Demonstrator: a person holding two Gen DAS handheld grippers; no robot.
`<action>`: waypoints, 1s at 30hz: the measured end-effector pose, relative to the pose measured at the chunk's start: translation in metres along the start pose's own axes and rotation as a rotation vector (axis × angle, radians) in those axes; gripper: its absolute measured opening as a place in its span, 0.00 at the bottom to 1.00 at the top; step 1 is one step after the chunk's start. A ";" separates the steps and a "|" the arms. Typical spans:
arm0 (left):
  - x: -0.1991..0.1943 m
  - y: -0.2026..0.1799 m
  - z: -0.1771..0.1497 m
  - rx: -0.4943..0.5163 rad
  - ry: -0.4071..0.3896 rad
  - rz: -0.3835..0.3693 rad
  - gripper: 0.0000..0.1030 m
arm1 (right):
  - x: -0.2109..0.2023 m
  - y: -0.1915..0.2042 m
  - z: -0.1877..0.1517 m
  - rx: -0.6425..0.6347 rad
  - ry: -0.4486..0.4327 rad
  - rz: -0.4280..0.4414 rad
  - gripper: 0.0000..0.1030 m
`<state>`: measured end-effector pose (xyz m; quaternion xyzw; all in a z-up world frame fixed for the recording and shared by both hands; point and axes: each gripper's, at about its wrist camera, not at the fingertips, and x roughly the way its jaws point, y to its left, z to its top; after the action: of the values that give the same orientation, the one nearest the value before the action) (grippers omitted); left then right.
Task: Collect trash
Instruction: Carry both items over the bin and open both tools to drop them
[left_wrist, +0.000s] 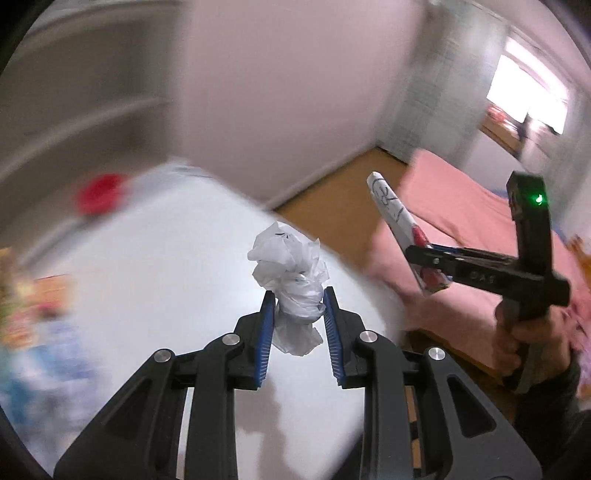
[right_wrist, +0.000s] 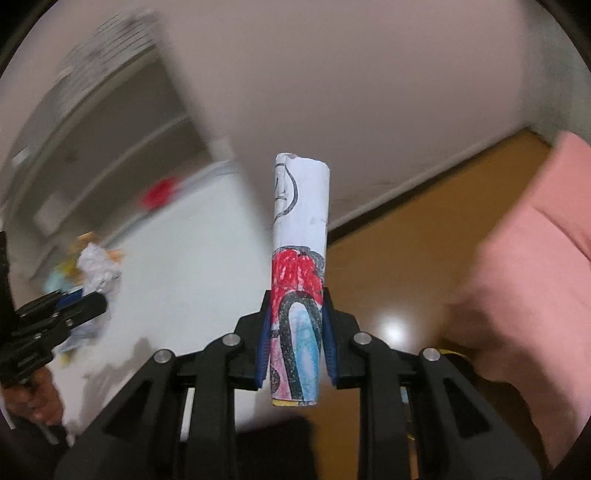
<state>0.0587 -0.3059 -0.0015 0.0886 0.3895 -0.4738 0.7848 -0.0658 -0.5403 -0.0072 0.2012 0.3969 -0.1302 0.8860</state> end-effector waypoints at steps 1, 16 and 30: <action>0.018 -0.024 0.002 0.032 0.011 -0.040 0.25 | -0.005 -0.028 -0.009 0.037 -0.004 -0.042 0.23; 0.228 -0.198 -0.058 0.303 0.299 -0.246 0.25 | 0.064 -0.240 -0.163 0.422 0.314 -0.169 0.24; 0.304 -0.197 -0.082 0.268 0.449 -0.207 0.25 | 0.092 -0.274 -0.178 0.492 0.329 -0.120 0.61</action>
<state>-0.0695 -0.5746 -0.2236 0.2541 0.4945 -0.5672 0.6076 -0.2288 -0.7079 -0.2537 0.4043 0.5027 -0.2403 0.7253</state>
